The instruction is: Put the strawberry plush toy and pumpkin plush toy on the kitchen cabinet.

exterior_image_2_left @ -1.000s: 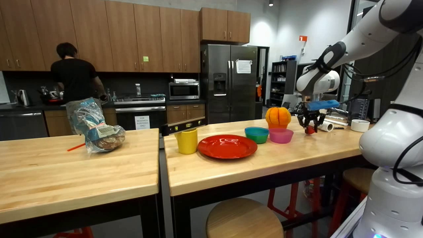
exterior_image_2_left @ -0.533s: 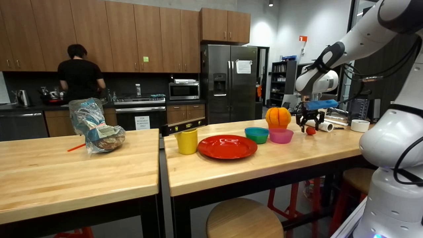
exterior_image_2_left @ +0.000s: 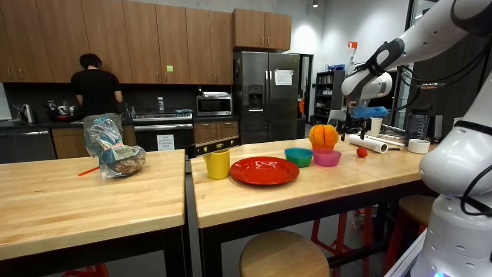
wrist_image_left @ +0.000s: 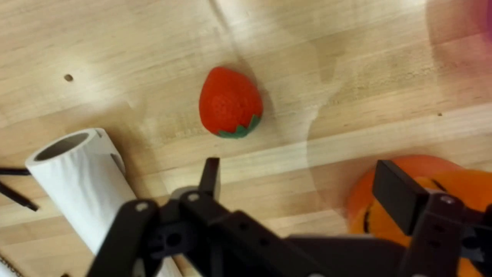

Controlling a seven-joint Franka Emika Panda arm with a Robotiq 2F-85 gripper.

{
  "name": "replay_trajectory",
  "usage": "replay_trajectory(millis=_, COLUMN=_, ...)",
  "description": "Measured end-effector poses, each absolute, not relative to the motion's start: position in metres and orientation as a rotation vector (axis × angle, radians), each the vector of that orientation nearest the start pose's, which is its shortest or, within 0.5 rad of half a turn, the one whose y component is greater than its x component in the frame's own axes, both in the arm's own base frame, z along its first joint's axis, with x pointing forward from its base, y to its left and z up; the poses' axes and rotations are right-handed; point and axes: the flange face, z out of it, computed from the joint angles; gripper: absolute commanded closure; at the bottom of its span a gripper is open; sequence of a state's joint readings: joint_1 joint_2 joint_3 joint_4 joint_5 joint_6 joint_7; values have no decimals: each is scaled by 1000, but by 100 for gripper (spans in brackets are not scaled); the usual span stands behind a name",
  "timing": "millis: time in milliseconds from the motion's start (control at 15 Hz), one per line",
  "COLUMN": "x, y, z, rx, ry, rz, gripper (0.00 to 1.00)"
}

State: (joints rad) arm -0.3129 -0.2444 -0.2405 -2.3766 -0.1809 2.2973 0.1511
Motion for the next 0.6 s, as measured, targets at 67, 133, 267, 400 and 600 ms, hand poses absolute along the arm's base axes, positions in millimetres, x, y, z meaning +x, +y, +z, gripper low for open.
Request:
replay_trajectory(millis=67, x=405, y=-254, z=438, rx=-3098, ry=915, rz=-257, gripper=0)
replay_trajectory(millis=133, x=407, y=-250, z=446, rx=-3085, ry=871, rz=-286, gripper=0)
replay_trajectory(millis=267, x=410, y=-244, z=458, rx=-3049, ry=775, rz=-336, gripper=0)
replay_trajectory(millis=400, x=413, y=-239, z=467, rx=-3025, ry=686, rz=-381, gripper=0)
replay_trajectory(millis=600, x=419, y=-233, z=469, rx=-3022, ry=589, rz=-410, gripper=0)
